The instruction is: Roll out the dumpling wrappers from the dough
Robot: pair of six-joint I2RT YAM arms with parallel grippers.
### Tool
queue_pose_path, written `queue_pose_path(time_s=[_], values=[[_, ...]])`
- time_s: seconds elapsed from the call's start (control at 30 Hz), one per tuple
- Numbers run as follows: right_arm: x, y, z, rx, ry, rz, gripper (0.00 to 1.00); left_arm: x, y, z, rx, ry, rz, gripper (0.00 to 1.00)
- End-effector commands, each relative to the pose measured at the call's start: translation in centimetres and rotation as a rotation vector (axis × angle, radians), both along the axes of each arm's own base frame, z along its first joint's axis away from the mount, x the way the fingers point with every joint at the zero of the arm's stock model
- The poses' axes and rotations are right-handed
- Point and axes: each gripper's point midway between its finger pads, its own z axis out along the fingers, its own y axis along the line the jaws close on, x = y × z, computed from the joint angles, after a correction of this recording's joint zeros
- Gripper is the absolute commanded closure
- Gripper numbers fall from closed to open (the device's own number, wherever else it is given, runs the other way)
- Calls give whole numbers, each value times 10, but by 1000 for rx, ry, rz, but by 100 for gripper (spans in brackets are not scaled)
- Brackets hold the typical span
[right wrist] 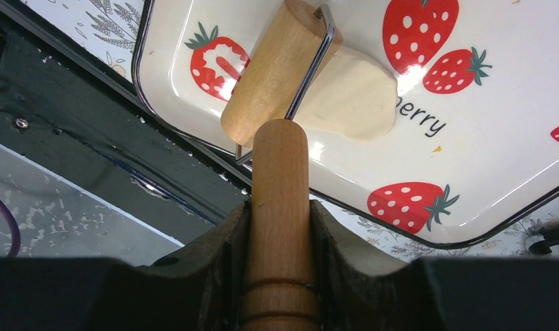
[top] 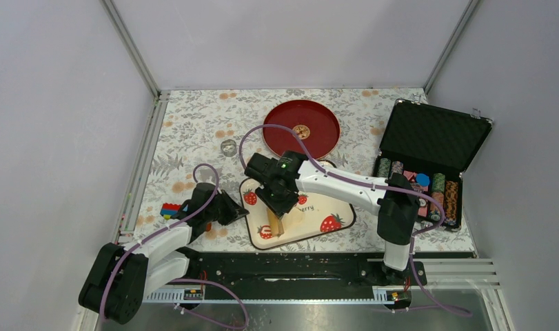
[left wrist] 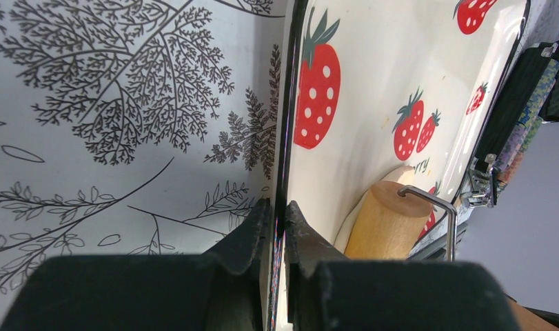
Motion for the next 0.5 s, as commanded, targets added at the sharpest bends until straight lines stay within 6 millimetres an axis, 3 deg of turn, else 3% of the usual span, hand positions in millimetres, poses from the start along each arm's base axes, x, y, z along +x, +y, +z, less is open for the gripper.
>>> queue_pose_path(time_s=[0.0, 0.2, 0.47], values=[[-36, 13, -63, -63, 164, 17, 100, 20, 3, 12, 9, -62, 43, 100], [-40, 34, -59, 2, 210, 7, 100, 20, 3, 13, 7, -64, 44, 100], [-33, 66, -32, 116, 210, -6, 100, 20, 3, 13, 7, -63, 43, 100]])
